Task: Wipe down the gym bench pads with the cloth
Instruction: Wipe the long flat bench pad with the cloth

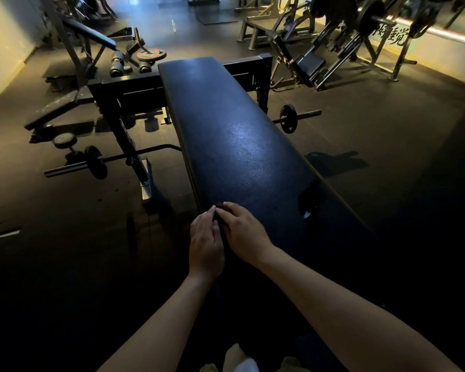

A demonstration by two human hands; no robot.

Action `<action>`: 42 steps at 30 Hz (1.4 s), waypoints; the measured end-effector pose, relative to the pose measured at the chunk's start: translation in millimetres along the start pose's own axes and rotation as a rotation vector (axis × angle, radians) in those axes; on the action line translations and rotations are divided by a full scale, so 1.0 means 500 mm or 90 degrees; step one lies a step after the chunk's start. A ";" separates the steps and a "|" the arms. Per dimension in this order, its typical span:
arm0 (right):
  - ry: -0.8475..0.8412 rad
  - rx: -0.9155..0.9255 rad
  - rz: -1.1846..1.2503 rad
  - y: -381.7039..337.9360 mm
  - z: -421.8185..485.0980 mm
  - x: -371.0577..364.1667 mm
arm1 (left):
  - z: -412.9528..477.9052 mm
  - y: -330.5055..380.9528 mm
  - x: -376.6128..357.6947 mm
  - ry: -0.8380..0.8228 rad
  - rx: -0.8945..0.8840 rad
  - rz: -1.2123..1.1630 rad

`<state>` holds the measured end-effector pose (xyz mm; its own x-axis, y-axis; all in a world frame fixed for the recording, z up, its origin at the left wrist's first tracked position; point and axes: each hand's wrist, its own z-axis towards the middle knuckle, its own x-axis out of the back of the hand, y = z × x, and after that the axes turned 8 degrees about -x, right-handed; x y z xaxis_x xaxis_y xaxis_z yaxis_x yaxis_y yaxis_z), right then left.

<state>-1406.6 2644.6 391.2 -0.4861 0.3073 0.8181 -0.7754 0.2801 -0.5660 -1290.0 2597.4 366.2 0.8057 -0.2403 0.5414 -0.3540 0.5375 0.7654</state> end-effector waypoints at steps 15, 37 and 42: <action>0.019 -0.010 0.002 0.070 0.007 0.060 | 0.064 0.066 -0.025 -0.143 -0.038 0.229; 0.097 -0.131 -0.005 0.260 0.037 0.192 | 0.087 0.156 -0.158 -0.208 -0.065 0.233; 0.125 -0.191 -0.002 0.296 0.030 0.225 | 0.084 0.144 -0.172 -0.203 -0.065 0.264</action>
<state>-1582.0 2706.7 401.1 -0.3749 0.4662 0.8013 -0.6097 0.5272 -0.5919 -1404.7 2622.8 389.1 0.4178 -0.2154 0.8826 -0.5516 0.7118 0.4348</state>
